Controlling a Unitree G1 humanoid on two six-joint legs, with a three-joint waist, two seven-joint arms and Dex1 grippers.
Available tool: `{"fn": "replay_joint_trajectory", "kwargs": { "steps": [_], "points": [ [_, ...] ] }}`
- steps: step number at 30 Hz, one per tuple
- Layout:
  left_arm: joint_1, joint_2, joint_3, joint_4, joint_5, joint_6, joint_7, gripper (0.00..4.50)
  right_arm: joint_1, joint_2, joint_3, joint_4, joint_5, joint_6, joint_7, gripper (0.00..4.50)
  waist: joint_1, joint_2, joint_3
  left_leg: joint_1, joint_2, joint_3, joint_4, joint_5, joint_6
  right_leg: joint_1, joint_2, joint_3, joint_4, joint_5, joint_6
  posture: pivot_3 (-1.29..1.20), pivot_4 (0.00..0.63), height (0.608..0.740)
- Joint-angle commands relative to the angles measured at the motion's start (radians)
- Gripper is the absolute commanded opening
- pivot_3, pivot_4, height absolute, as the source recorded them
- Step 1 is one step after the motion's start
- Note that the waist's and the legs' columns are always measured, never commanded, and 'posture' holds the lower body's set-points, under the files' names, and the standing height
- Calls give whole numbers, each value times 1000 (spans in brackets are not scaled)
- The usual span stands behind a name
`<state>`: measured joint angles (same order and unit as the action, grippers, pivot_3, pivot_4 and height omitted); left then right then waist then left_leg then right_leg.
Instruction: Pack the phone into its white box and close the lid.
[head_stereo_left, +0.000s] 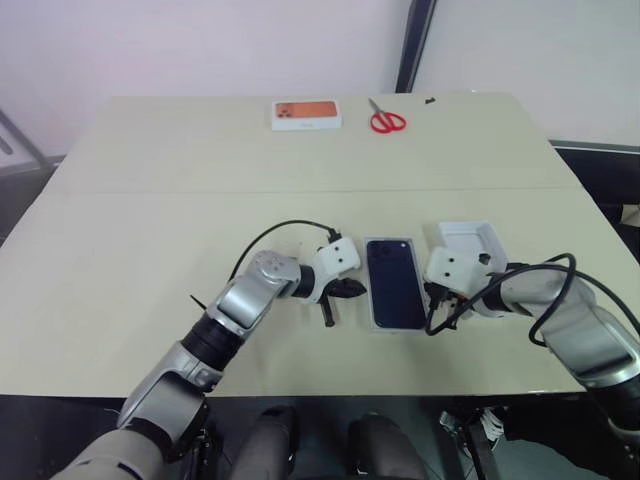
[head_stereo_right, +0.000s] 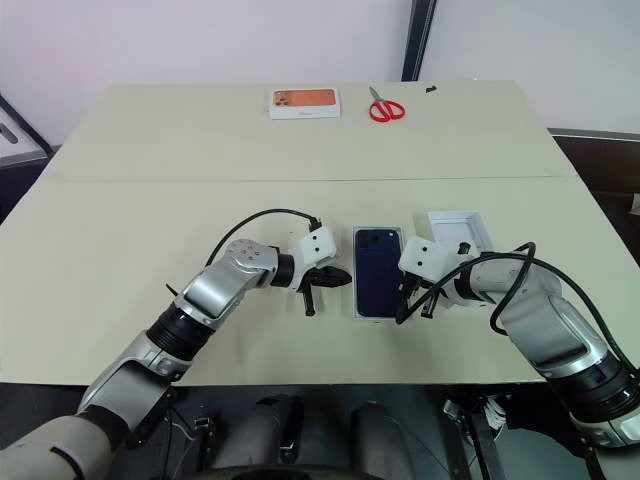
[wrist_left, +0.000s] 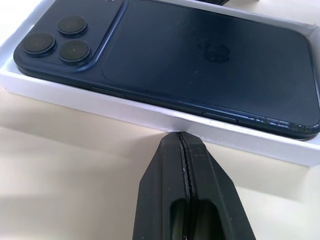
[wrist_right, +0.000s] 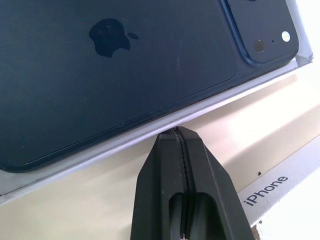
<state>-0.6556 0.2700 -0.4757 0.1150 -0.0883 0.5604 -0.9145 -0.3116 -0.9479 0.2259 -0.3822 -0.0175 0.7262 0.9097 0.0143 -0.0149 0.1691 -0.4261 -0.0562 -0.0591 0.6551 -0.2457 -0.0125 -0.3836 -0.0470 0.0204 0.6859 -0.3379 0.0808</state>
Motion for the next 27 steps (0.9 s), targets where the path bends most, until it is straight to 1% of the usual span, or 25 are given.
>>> {"fn": "replay_joint_trajectory", "kwargs": {
  "steps": [1,10,14,16,19,22,24,27],
  "points": [
    [0,-20,-17,-17,-4,-5,-18,24,-20,-13,-29,-2,1,-33,6,0,0,0,0,0,0,0,0,0,0,0,0,0,0,0,0,0,150,740],
    [3,-29,-20,3,13,-15,-10,24,-42,-34,-48,21,0,-48,7,0,0,0,0,0,0,0,0,0,0,0,0,0,0,0,0,0,150,740],
    [6,-27,-1,2,13,-15,-6,24,-51,-57,-89,29,11,-42,10,0,0,0,0,0,0,0,0,0,0,0,0,0,0,0,0,0,150,740],
    [12,-14,16,-6,9,-20,-6,24,-62,-62,-125,30,43,-6,26,0,-1,0,0,0,0,0,0,0,0,0,0,0,0,0,0,0,150,740],
    [41,22,63,-42,-12,-40,-10,0,-87,-50,-203,15,131,128,47,857,-2,0,0,0,0,0,0,0,0,0,0,0,0,0,0,0,150,740],
    [88,57,127,-92,-47,-82,-16,0,-125,-14,-255,2,184,325,-2,2293,-9,0,0,0,1,0,-1,0,0,-1,0,1,0,0,0,0,150,740],
    [132,85,171,-138,-67,-155,-23,0,-159,4,-265,11,195,463,-51,3324,-10,1,0,0,1,0,-2,0,0,-2,0,1,1,0,0,0,150,740],
    [205,126,226,-190,-95,-300,-53,0,-203,45,-289,5,239,667,-98,3324,-5,1,0,-1,1,1,-3,0,-1,-4,0,2,1,0,0,0,150,740]
  ]
}}
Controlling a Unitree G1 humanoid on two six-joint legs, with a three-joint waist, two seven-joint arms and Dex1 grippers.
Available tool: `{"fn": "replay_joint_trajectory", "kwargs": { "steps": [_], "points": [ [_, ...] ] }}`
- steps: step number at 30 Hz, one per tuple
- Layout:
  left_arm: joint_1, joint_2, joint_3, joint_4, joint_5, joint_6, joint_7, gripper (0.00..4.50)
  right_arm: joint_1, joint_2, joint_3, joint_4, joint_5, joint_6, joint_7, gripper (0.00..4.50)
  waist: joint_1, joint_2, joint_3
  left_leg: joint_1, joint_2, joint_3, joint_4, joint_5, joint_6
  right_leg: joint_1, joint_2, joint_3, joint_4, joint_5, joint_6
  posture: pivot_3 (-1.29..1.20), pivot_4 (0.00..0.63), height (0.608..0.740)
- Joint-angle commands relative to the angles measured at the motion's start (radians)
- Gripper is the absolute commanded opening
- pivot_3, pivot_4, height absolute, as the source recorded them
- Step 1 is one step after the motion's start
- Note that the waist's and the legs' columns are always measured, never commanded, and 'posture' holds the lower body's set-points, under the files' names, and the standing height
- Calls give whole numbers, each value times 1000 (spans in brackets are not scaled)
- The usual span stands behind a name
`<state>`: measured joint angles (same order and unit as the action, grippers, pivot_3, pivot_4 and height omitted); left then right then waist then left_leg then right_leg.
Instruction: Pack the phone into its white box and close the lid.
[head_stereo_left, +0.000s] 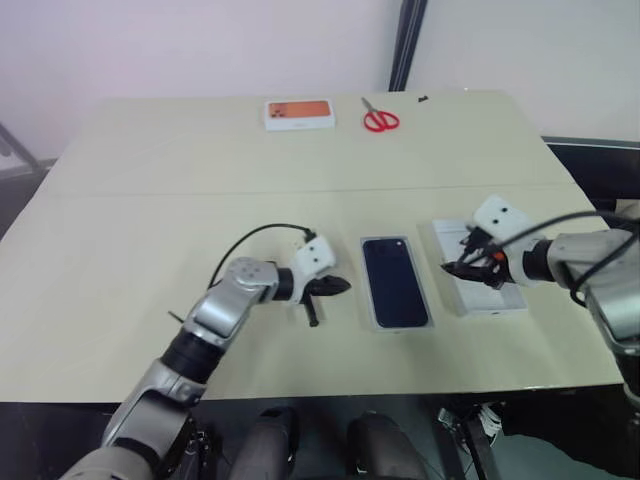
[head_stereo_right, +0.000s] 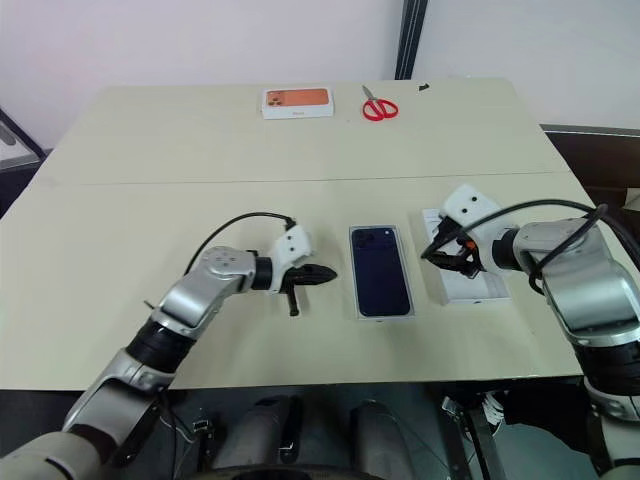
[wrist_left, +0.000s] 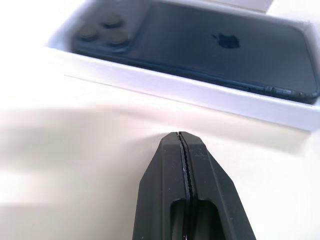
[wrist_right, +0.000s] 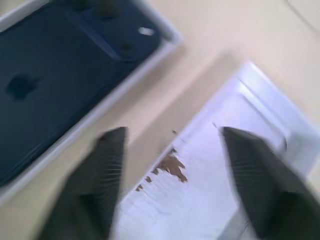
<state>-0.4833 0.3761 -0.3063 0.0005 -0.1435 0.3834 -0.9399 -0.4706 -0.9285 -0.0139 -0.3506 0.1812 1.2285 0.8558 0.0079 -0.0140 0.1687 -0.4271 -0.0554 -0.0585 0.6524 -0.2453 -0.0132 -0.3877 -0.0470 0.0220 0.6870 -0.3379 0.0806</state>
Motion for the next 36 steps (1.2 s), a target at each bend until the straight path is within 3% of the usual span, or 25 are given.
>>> {"fn": "replay_joint_trajectory", "kwargs": {
  "steps": [1,4,12,15,20,27,30,32,34,36],
  "points": [
    [56,38,68,-95,-58,-144,-53,0,-64,48,-55,-26,48,236,-67,3324,3,0,0,0,0,0,0,0,0,0,0,0,0,0,0,0,150,740],
    [117,99,79,-155,-104,-181,-134,0,-107,116,-66,-4,52,374,-154,3324,2,1,0,0,0,0,-1,0,0,0,0,0,0,0,0,0,150,740],
    [166,166,100,-242,-194,-153,-198,0,-88,179,-66,53,131,386,-342,3324,1,1,-1,0,0,0,-1,-1,1,0,-1,0,-1,0,0,0,150,740],
    [172,168,106,-244,-196,-153,-189,0,-79,205,-84,63,181,386,-407,2480,-3,2,-1,0,0,1,-2,-1,1,0,0,0,0,0,0,0,150,740],
    [181,169,116,-242,-194,-161,-173,0,-88,214,-107,63,290,386,-498,52,-6,2,-1,0,0,1,-2,-1,1,0,0,0,0,0,0,0,150,740],
    [203,175,226,-206,-208,-161,-90,0,-256,198,-218,126,454,386,-559,52,-20,2,-1,0,0,1,-2,-1,1,-1,0,0,1,0,0,0,150,740],
    [206,185,300,-173,-226,-157,-51,0,-334,269,-321,166,708,386,-568,52,-23,2,-1,0,0,1,-3,-1,1,-1,1,0,1,0,0,0,150,740],
    [199,189,335,-147,-229,-160,-28,0,-342,334,-359,207,963,386,-642,52,-27,1,-1,0,1,1,-3,-1,1,-1,1,0,1,0,0,0,150,740],
    [189,193,350,-127,-224,-166,-16,0,-337,409,-381,254,1192,386,-777,52,-27,2,-1,0,1,1,-3,-1,1,0,1,-1,1,0,0,0,150,740],
    [175,195,356,-109,-217,-172,-6,0,-250,417,-245,257,1596,182,-1031,52,-20,1,-1,0,1,1,-3,-1,2,-1,1,-1,1,0,0,0,150,740]
  ]
}}
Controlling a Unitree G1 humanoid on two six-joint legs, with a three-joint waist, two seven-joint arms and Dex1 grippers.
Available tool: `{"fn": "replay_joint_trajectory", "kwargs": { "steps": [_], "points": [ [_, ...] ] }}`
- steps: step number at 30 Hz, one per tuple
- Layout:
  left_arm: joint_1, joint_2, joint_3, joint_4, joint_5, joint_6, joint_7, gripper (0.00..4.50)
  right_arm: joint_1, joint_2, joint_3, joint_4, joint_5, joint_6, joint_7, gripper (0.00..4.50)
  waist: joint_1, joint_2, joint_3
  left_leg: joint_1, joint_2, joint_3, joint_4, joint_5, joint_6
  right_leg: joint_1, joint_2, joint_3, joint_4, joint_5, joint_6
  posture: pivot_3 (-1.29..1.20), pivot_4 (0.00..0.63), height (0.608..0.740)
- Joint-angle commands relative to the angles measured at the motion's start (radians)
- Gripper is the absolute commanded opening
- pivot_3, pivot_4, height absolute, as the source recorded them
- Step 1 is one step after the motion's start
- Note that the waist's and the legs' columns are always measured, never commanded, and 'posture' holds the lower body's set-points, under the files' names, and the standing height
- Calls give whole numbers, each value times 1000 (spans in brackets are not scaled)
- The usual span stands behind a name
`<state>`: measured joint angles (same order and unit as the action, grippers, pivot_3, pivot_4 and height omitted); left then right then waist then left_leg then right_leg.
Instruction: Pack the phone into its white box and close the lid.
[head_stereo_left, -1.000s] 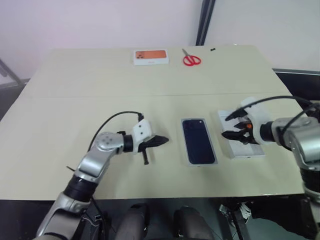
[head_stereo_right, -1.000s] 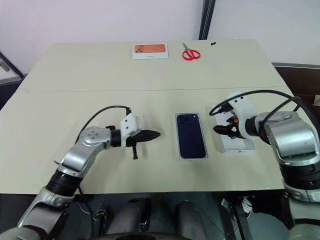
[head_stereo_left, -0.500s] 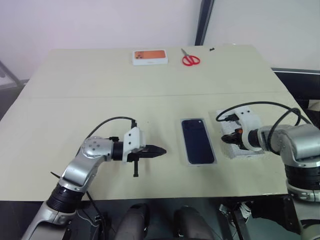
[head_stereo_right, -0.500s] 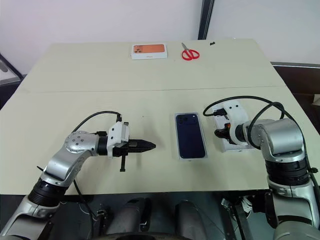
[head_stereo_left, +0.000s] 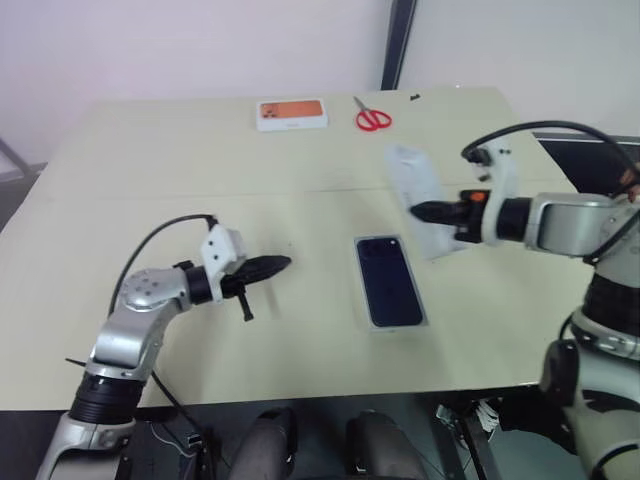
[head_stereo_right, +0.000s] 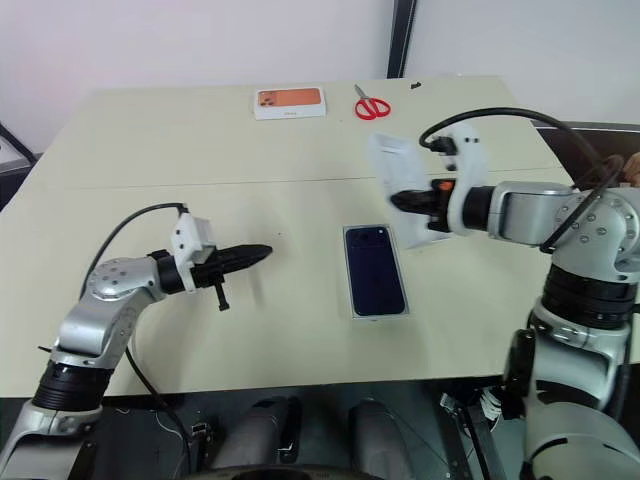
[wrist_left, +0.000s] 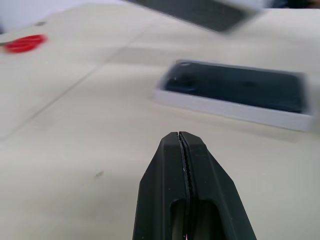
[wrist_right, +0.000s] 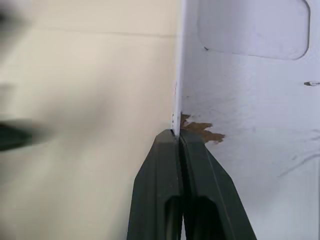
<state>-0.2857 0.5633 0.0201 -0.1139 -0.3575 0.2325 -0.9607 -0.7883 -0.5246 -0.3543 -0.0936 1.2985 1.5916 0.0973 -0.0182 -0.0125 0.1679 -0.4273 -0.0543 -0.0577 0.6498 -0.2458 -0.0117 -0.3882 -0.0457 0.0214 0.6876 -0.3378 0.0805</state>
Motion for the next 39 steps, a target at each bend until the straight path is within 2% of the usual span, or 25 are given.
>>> {"fn": "replay_joint_trajectory", "kwargs": {
  "steps": [1,3,6,9,12,16,19,23,26,27,30,35,37,39],
  "points": [
    [-27,9,30,9,-1,-24,18,0,111,37,148,-13,600,-267,-364,52,7,-1,0,0,0,0,0,0,0,1,-1,-1,0,0,0,0,150,740],
    [-32,9,26,8,1,-26,23,0,181,113,194,-52,674,-370,-475,52,3,-1,0,-1,0,-1,2,-1,1,2,-1,-2,-2,0,0,0,150,740],
    [-38,6,13,3,7,-29,30,0,271,253,207,-123,674,-473,-614,52,0,-1,0,-1,0,0,3,-1,2,2,-1,-1,-1,0,0,0,150,740],
    [-48,-4,-12,0,19,-31,34,0,366,331,242,-197,674,-534,-727,52,0,-1,0,-1,0,0,2,-1,2,0,0,0,0,0,0,0,150,740],
    [-63,-25,-59,-3,43,-28,37,0,434,321,246,-218,674,-556,-811,52,3,-1,0,-1,0,0,2,-1,1,0,0,0,0,0,1,0,150,740],
    [-80,-55,-125,-3,66,-29,22,0,434,253,200,-187,674,-539,-825,52,3,0,-1,1,0,0,2,-1,1,2,0,0,0,0,0,0,150,740],
    [-105,-87,-182,16,89,-35,14,0,419,207,176,-175,674,-527,-810,924,3,0,-1,1,0,0,2,-1,1,1,0,0,0,0,0,0,150,740],
    [-139,-128,-244,52,124,-48,4,0,386,117,170,-165,674,-501,-766,2963,1,0,0,0,0,1,2,-1,1,1,0,0,0,0,0,0,150,740],
    [-163,-167,-281,67,141,-51,3,0,316,-99,195,-146,674,-433,-692,4442,1,2,0,0,0,1,2,-1,1,1,0,1,0,0,0,0,150,740],
    [-169,-178,-293,72,147,-51,3,0,294,-172,207,-135,671,-416,-675,4442,2,1,0,0,0,2,2,-1,2,1,0,1,0,0,0,0,150,740],
    [-177,-205,-319,77,165,-51,9,0,224,-320,232,-119,475,-368,-517,4442,4,1,0,0,0,1,2,-1,2,1,0,0,-1,0,0,0,150,740],
    [-168,-223,-295,49,154,-32,37,0,167,-434,308,-156,133,-390,-243,4442,3,1,0,0,0,1,1,-1,2,1,0,0,-2,0,0,0,150,740],
    [-164,-218,-251,21,124,-1,60,0,164,-480,365,-186,-19,-423,-130,3933,5,1,0,0,0,1,1,-1,2,1,0,0,-2,0,0,0,150,740],
    [-153,-201,-211,-6,105,33,82,0,174,-527,431,-226,-167,-473,-13,3110,5,1,0,-1,0,1,2,-1,2,1,0,0,-2,0,0,0,150,740]
  ]
}}
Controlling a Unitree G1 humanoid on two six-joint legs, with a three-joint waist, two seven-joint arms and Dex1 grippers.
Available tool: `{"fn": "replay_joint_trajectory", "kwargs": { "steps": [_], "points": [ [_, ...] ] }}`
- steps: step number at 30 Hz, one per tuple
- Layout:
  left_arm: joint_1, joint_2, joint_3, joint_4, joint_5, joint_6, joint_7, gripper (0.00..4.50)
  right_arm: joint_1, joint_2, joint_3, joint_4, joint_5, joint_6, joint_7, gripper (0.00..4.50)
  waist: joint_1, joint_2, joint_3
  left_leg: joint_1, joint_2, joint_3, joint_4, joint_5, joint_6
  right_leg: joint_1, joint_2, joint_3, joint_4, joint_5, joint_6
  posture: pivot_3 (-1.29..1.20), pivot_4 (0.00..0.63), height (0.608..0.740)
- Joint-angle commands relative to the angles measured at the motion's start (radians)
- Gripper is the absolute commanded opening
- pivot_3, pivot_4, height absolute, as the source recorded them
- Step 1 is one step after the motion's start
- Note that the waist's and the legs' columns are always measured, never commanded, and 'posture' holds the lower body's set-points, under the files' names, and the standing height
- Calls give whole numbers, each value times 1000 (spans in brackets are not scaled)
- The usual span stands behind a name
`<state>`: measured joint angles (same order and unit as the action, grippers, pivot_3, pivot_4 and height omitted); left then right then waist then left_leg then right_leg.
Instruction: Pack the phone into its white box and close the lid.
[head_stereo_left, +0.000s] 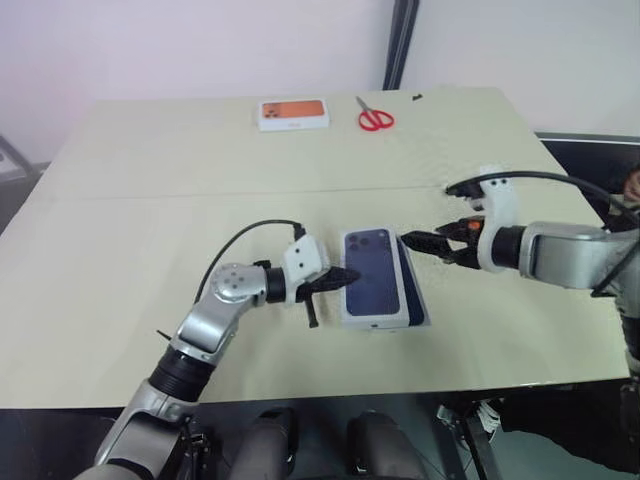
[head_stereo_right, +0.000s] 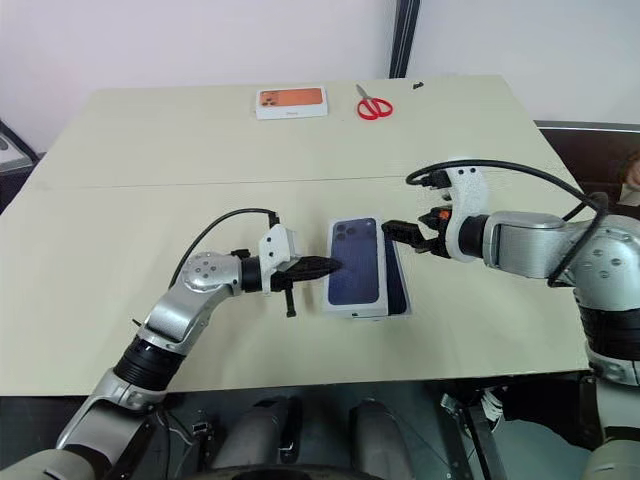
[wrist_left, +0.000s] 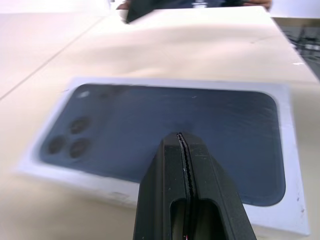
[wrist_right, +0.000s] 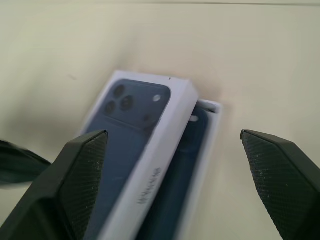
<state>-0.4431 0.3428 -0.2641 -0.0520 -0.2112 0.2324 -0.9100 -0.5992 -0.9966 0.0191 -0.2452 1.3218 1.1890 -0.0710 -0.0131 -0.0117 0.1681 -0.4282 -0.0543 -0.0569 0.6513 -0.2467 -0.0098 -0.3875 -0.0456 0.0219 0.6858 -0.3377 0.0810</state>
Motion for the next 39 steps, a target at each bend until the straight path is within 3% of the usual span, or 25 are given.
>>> {"fn": "replay_joint_trajectory", "kwargs": {
  "steps": [1,5,9,16,25,27,28,39],
  "points": [
    [15,39,88,-83,-41,52,38,0,-5,-95,117,-107,-301,-125,224,2615,0,0,0,0,0,0,0,0,0,0,0,0,0,0,0,0,150,740],
    [46,103,91,-111,-16,104,47,0,37,-173,245,-164,-595,-296,425,585,0,0,0,0,0,0,0,0,0,-1,0,0,0,0,0,0,150,740],
    [44,144,27,-92,46,148,46,0,90,-183,282,-197,-757,-410,564,585,5,0,0,0,0,0,0,0,0,0,0,0,-1,0,0,0,150,740],
    [-3,123,-60,-75,90,204,35,0,142,-122,264,-215,-880,-456,666,585,3,0,0,0,0,0,0,0,0,0,-1,0,0,0,0,0,150,740],
    [-22,61,-89,-66,87,170,25,0,179,-61,235,-253,-951,-440,740,585,3,0,0,0,0,0,0,0,0,0,0,0,0,0,0,0,150,740],
    [-22,52,-90,-70,85,170,23,0,186,-55,224,-258,-960,-439,755,49,5,0,0,0,0,-1,1,0,0,0,-1,0,0,0,0,0,150,740],
    [-22,49,-92,-71,84,169,22,0,190,-53,219,-260,-965,-438,763,23,5,0,0,0,0,-1,1,0,0,0,-1,0,0,0,0,0,150,740],
    [-42,3,-94,-78,66,170,5,0,250,-75,150,-301,-1000,-442,846,23,5,0,0,0,0,-1,1,0,0,0,-1,0,0,0,0,0,150,740]
  ]
}}
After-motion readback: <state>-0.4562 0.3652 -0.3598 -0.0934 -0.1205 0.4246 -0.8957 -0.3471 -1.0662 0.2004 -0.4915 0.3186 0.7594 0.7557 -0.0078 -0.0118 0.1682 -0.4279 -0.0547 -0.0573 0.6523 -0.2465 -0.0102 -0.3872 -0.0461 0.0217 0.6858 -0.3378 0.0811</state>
